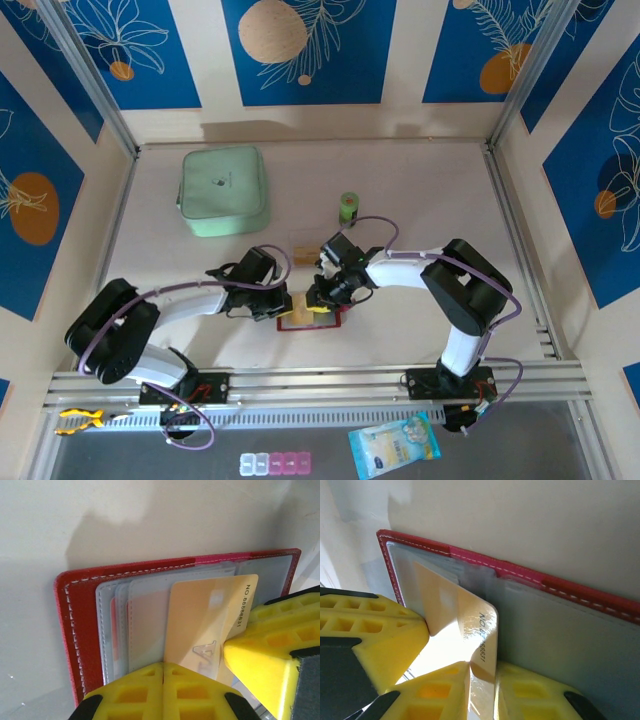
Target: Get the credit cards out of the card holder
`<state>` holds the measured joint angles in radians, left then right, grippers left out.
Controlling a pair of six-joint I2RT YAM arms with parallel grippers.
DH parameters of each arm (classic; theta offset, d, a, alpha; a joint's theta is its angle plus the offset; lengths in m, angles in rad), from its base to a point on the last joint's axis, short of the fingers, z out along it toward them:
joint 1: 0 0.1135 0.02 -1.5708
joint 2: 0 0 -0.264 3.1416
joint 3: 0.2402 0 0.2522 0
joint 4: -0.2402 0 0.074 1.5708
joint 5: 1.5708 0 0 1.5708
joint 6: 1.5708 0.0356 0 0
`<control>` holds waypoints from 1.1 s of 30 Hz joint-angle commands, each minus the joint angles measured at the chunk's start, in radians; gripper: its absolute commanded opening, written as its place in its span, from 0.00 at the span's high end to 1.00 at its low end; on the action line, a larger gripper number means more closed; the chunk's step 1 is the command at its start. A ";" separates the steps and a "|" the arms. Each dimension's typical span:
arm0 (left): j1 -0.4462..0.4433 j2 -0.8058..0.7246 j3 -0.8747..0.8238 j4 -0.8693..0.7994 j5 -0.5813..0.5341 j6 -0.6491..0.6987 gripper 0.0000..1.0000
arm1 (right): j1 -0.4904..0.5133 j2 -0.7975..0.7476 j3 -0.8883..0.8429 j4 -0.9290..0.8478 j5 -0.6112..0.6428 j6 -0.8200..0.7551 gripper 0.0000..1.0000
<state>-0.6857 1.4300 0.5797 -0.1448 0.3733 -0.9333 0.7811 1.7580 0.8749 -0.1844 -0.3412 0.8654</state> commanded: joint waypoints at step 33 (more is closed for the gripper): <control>-0.007 -0.003 0.006 -0.057 -0.025 0.022 0.97 | -0.013 -0.104 0.102 -0.366 0.178 -0.168 0.92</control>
<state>-0.6857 1.4281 0.5800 -0.1463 0.3729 -0.9333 0.7628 1.6585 0.9463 -0.4576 -0.2096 0.7322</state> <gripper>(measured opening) 0.045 0.083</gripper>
